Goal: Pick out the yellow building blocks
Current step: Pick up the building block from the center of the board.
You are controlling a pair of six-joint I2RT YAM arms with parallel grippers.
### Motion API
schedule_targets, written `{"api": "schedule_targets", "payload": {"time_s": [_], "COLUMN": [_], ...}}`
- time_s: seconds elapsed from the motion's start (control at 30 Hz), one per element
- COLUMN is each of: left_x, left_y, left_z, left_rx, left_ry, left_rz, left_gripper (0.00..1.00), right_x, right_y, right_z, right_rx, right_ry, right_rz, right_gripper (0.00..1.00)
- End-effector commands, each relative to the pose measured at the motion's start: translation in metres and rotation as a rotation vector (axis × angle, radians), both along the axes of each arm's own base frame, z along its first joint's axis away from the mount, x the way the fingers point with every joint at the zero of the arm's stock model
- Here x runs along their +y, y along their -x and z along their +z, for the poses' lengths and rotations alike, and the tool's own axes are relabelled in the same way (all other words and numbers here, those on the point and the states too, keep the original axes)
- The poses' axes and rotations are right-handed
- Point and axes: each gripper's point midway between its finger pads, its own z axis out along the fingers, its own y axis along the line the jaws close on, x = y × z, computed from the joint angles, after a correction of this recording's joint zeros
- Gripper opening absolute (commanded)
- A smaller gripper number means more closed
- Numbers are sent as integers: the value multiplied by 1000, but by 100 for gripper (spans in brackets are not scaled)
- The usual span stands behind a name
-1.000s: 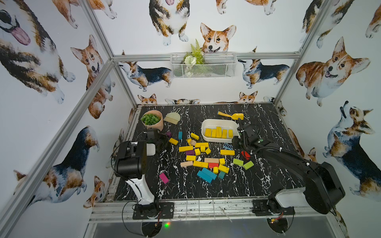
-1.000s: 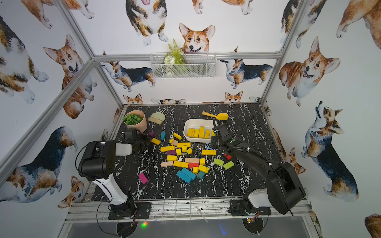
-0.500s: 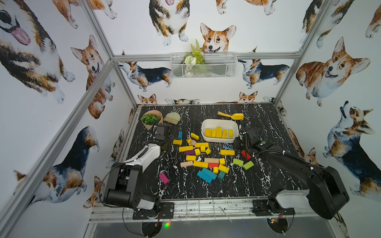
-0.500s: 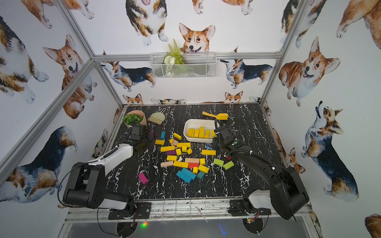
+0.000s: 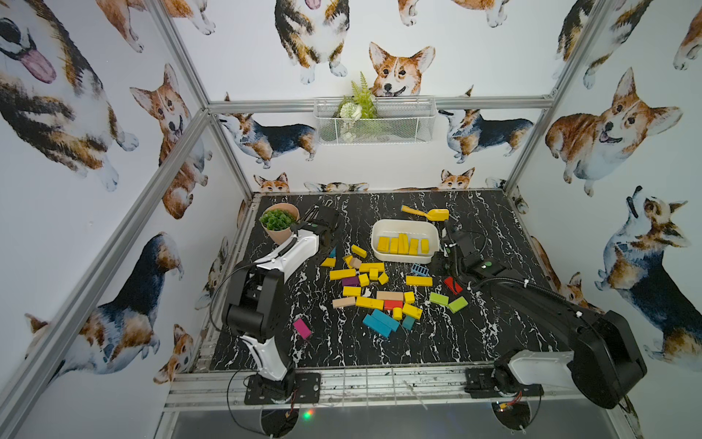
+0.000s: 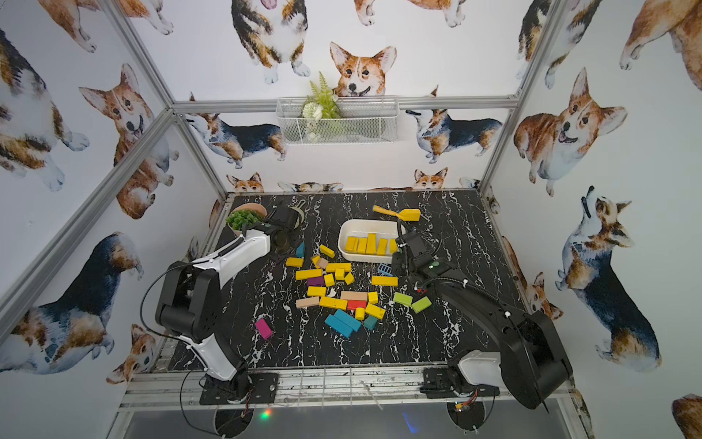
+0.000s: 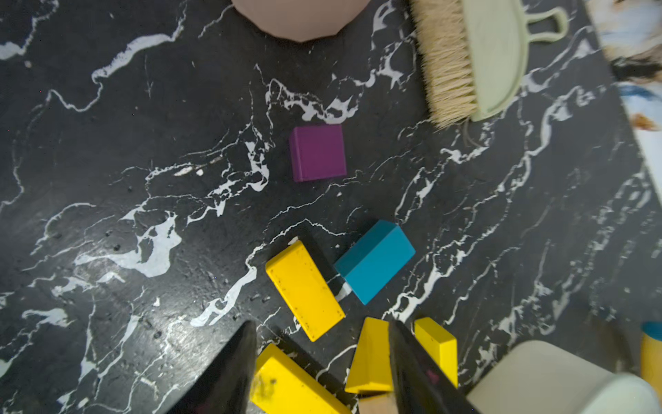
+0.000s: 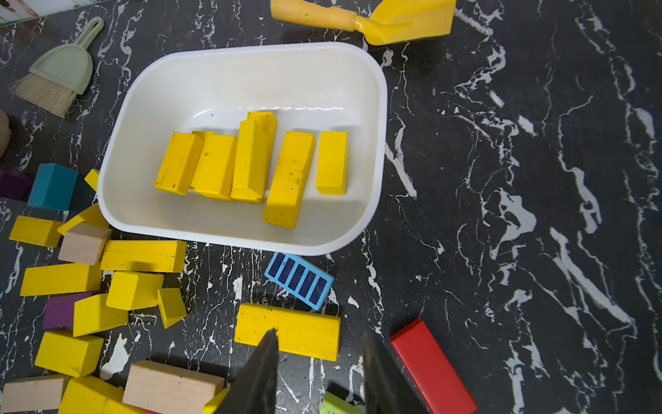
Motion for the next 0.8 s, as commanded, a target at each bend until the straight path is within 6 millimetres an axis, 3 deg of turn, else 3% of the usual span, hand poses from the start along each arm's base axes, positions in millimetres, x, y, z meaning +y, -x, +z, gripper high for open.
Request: {"api": "schedule_targets", "payload": {"time_s": [0.0, 0.37, 0.77], "left_x": [4, 12, 10], "left_y": [7, -1, -5], "left_z": [-14, -43, -67], "left_rx": [85, 121, 183], "left_ry": [-26, -21, -18], "left_rz": [53, 178, 218], "left_gripper": [63, 64, 51], "right_x": [-6, -19, -25], "right_y": [3, 19, 21], "right_z": [-3, -11, -9], "right_rx": [10, 35, 31], "right_ry": [15, 32, 51], "right_rz": [-25, -45, -55], "right_gripper": [41, 41, 41]}}
